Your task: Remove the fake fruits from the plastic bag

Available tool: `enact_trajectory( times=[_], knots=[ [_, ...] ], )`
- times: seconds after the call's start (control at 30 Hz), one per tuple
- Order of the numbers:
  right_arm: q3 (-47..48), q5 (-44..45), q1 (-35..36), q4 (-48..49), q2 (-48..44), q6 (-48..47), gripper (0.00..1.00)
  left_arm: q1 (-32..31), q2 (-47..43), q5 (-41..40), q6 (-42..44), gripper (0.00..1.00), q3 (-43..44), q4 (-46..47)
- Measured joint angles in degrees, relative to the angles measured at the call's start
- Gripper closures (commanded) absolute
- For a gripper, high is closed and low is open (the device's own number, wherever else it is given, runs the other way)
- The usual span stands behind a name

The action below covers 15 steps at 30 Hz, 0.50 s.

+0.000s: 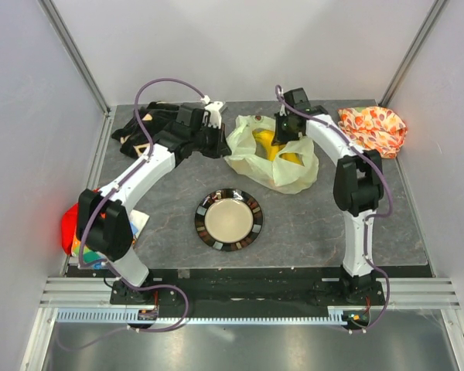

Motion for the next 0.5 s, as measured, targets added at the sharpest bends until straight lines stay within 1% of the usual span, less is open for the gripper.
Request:
enact_trajectory(
  times=[0.17, 0.2, 0.23, 0.27, 0.33, 0.43, 0.47, 0.5],
  knots=[
    [-0.3, -0.9, -0.6, -4.6, -9.5, -5.4, 0.99, 0.0, 5.0, 0.2, -0.6, 0.98, 7.1, 0.8],
    [-1.0, -1.2, -0.4, -5.0, -12.8, -6.4, 0.99, 0.0, 6.1, 0.3, -0.7, 0.9, 8.7, 1.1],
    [-1.5, -1.4, -0.4, -5.3, -15.2, -7.1, 0.99, 0.0, 6.6, 0.4, -0.7, 0.86, 9.6, 1.3],
    [-2.3, -1.5, -0.3, -5.5, -18.3, -7.7, 0.99, 0.0, 7.2, 0.5, -0.8, 0.79, 10.7, 1.2],
    [-3.8, -1.6, -0.2, -6.3, -24.0, -9.0, 1.0, 0.0, 8.1, 0.6, -0.9, 0.68, 12.2, 1.6],
    [-5.5, -0.2, 0.0, -7.0, -30.9, -10.8, 1.0, 0.0, 8.8, 0.6, -1.1, 0.57, 14.7, 1.6],
    [-6.1, 0.5, 0.0, -7.2, -32.6, -11.4, 1.0, 0.1, 9.0, 0.6, -1.1, 0.48, 15.5, 1.6],
    [-6.8, 1.4, 0.0, -7.3, -33.9, -12.3, 1.0, 0.1, 9.1, 0.6, -1.1, 0.44, 16.1, 1.7]
  ],
)
